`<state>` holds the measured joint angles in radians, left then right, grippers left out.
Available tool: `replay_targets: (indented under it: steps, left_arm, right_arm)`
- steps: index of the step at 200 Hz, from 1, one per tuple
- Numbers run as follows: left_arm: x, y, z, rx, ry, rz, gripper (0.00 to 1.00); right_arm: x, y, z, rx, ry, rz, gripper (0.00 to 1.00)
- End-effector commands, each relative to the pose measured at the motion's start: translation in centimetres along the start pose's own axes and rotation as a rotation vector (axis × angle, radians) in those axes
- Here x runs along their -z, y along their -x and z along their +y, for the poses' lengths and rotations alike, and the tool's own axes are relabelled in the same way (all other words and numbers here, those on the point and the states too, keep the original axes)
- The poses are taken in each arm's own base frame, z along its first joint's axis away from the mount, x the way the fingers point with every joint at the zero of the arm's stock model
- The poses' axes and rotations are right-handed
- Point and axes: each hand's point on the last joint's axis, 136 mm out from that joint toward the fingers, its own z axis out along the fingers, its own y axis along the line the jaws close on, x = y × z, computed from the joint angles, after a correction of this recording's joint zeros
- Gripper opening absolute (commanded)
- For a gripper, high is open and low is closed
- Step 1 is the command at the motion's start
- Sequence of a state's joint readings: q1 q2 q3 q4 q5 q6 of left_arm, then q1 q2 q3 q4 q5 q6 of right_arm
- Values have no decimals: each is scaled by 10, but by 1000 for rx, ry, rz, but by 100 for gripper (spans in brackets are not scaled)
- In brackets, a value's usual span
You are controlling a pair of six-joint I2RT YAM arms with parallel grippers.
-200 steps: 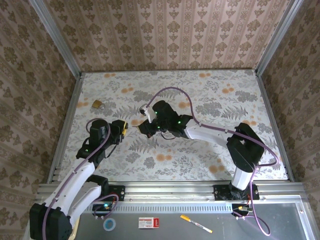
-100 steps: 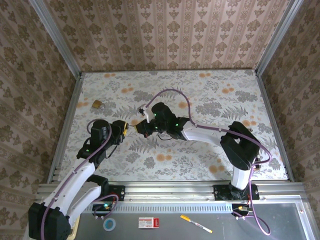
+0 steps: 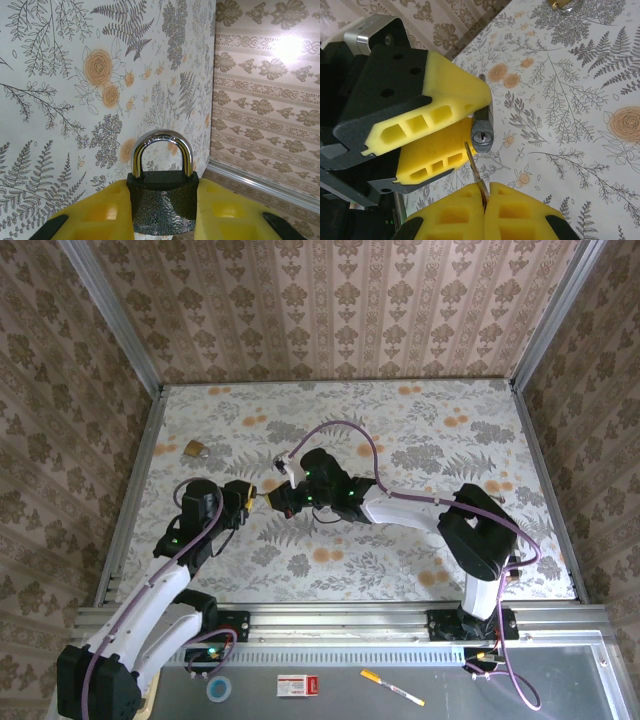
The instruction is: Unlock with the key
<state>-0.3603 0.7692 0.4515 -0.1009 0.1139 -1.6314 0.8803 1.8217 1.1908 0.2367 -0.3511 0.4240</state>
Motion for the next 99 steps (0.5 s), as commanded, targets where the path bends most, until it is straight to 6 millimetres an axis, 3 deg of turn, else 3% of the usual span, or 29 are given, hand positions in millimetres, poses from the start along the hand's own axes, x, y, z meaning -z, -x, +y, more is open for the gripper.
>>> replay_targets:
  steps: [1, 99]
  left_arm:
    - [2, 0, -6, 16, -33, -10, 2]
    - [1, -1, -4, 10, -29, -11, 1]
  right_arm:
    - [-8, -11, -3, -11, 3, 19, 0]
    - [-6, -3, -13, -25, -20, -8, 0]
